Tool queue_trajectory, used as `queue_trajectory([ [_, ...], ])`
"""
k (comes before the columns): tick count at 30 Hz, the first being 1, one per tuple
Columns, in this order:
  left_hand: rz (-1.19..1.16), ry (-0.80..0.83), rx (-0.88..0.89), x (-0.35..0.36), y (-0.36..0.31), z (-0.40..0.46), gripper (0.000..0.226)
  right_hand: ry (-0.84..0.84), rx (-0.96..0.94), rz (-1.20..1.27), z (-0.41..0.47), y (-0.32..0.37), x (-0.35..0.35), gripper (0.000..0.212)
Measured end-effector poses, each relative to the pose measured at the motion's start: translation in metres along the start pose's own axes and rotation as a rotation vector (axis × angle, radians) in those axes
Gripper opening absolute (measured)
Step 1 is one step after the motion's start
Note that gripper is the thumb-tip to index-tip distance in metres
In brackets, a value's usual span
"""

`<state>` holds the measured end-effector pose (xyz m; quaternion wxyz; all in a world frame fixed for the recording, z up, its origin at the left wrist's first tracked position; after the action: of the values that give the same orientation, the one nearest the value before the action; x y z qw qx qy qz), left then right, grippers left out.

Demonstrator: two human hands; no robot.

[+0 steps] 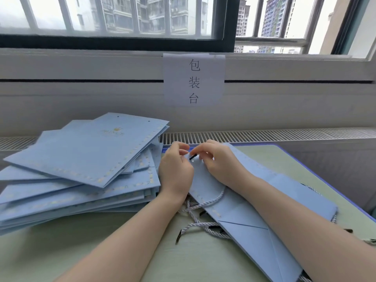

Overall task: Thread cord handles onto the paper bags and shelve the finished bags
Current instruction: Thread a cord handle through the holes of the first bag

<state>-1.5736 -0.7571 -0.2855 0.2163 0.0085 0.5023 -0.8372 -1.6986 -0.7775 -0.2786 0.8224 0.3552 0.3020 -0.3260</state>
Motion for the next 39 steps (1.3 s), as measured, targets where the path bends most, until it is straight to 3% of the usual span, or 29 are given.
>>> queue_trajectory([
  [5,-0.067,0.034,0.029,0.001,0.002,0.001,0.025,-0.003,-0.052,-0.012,-0.002,0.004,-0.001,0.003],
  [8,-0.018,0.062,-0.018,0.004,0.008,0.002,0.013,-0.004,-0.033,-0.03,-0.001,0.0,0.0,0.012],
  [16,0.173,0.19,-0.068,0.007,0.013,0.008,0.025,0.033,0.012,-0.056,-0.003,-0.002,0.0,0.022],
  [22,0.193,0.296,-0.103,0.002,0.012,0.014,0.029,0.085,0.072,-0.016,-0.004,-0.008,0.0,0.004],
  [27,0.156,0.4,-0.145,-0.001,0.016,0.019,0.033,0.084,0.062,-0.034,-0.004,-0.007,0.0,0.004],
  [35,0.061,0.242,-0.054,0.001,0.017,0.007,0.029,0.032,-0.028,-0.121,-0.003,0.002,-0.001,0.011],
  [39,-0.074,0.167,-0.109,-0.002,0.016,0.006,0.029,0.023,-0.05,-0.168,-0.003,0.004,-0.001,0.006],
])
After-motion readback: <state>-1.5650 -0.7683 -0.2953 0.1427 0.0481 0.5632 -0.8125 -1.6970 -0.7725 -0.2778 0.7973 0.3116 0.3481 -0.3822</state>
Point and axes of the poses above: each hand's wrist, its own z-axis towards the middle knuckle, its own x-axis out of the palm, y = z × x, the point moved 3 cm from there along z, towards the middle knuckle, and after that the axes turned 10 degrees about -z, right-handed, at the moved point
